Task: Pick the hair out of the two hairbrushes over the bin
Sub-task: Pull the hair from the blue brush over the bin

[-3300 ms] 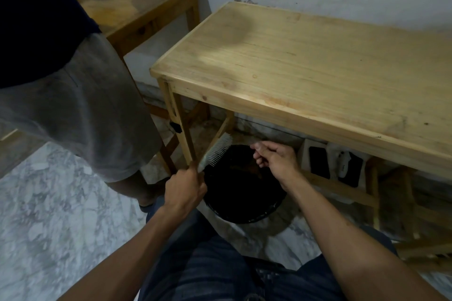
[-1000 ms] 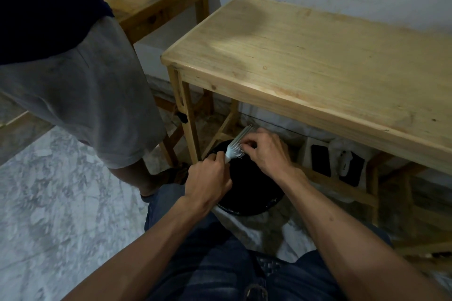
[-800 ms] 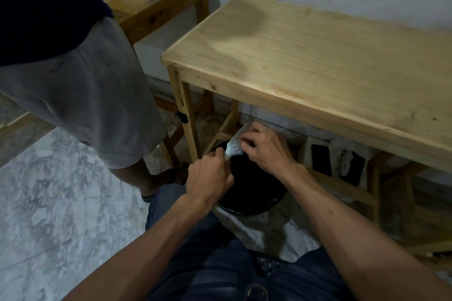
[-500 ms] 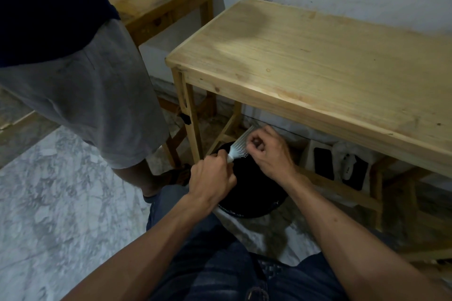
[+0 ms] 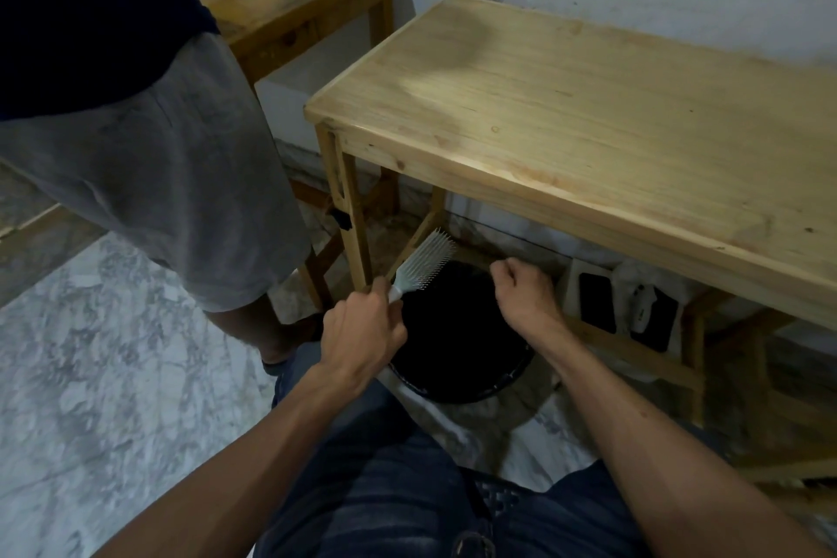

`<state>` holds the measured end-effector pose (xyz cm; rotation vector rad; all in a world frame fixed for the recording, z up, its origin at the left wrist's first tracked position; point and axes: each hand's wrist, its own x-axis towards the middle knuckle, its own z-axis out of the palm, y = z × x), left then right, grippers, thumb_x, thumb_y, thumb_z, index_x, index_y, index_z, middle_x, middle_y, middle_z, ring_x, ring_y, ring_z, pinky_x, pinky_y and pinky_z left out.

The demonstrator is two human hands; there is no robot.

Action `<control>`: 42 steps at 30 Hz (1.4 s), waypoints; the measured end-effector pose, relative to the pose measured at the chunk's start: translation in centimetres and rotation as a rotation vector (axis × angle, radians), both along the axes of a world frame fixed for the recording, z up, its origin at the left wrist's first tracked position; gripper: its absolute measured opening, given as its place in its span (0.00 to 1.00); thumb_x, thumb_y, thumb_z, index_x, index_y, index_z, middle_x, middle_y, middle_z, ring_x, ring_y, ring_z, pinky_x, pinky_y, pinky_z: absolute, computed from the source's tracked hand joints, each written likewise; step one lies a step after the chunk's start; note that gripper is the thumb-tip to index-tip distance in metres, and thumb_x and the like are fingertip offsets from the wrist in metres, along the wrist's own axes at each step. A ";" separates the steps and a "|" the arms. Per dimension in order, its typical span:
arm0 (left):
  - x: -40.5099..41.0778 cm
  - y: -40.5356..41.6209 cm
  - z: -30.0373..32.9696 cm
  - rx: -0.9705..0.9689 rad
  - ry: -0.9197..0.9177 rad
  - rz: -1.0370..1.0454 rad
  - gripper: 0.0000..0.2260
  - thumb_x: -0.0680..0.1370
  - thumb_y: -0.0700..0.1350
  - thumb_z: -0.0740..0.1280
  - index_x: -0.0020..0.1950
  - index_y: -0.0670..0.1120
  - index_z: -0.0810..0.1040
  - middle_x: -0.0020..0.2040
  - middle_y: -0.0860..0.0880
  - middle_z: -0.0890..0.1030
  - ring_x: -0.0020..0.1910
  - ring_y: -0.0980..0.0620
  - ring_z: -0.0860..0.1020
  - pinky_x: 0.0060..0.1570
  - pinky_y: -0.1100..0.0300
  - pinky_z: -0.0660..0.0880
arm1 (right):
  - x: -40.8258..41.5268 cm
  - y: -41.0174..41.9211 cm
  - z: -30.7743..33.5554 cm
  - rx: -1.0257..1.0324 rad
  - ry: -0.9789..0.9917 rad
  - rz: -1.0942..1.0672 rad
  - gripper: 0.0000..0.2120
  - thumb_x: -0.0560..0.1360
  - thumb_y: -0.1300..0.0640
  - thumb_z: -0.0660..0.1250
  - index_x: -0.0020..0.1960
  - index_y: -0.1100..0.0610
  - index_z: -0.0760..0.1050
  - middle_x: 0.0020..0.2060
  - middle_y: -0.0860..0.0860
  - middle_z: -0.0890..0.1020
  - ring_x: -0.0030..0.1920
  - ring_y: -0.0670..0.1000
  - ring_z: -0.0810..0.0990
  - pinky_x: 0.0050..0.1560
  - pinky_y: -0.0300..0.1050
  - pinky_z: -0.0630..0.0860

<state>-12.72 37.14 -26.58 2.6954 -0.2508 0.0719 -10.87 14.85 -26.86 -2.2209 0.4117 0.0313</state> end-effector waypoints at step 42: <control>1.0 0.8 -0.2 -0.276 0.081 -0.021 0.14 0.81 0.53 0.65 0.62 0.48 0.80 0.42 0.49 0.85 0.39 0.50 0.84 0.43 0.45 0.83 | 1.1 0.7 -0.7 0.363 0.107 0.084 0.14 0.79 0.39 0.63 0.53 0.48 0.80 0.51 0.47 0.85 0.48 0.46 0.84 0.49 0.44 0.77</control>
